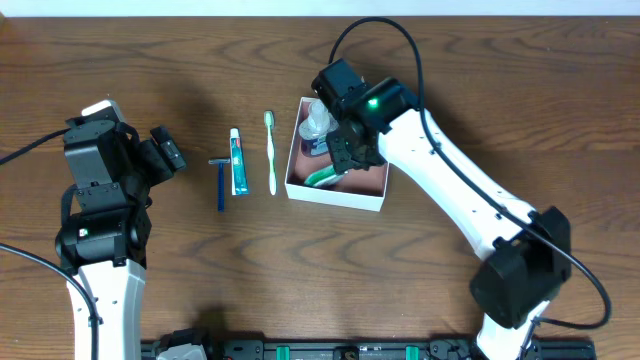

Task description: Pack container

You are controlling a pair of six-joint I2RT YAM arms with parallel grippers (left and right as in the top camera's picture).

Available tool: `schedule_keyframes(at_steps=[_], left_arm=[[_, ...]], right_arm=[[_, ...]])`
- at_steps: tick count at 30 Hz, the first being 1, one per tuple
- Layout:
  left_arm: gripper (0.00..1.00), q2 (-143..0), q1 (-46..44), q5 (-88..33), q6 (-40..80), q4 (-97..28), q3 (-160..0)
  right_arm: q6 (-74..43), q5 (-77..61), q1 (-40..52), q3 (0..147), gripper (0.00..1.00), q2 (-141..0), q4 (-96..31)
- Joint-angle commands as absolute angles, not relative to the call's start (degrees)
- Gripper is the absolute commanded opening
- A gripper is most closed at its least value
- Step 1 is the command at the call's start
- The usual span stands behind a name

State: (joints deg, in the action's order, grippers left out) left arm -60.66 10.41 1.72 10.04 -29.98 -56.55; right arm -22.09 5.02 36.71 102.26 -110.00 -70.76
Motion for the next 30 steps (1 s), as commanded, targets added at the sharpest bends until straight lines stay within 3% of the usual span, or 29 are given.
schedule_keyframes(at_steps=[1, 7, 11, 21, 30], left_arm=[[0.98, -60.66, 10.63, 2.04, 9.52, -29.95, -57.87], [0.98, -60.66, 10.63, -2.98, 11.92, -31.11, -57.87], [0.98, -60.66, 10.63, -5.52, 11.9, -31.07, -57.87], [0.98, -69.78, 10.13, -5.65, 8.4, -41.56, -62.06], [0.99, -90.35, 7.09, -5.87, 2.68, -49.98, -73.34]], right_arm=[[-21.63, 6.96, 35.09, 102.32, 0.62, -104.42, -71.4], [-21.63, 7.73, 27.64, 102.32, 0.83, -94.02, -71.57], [-21.61, 7.46, 17.1, 102.32, 0.99, -86.96, -71.57], [-21.63, 1.19, -8.73, 102.3, 0.99, -81.36, -71.92], [-21.61, 1.23, -11.88, 102.3, 0.99, -81.43, -72.05]])
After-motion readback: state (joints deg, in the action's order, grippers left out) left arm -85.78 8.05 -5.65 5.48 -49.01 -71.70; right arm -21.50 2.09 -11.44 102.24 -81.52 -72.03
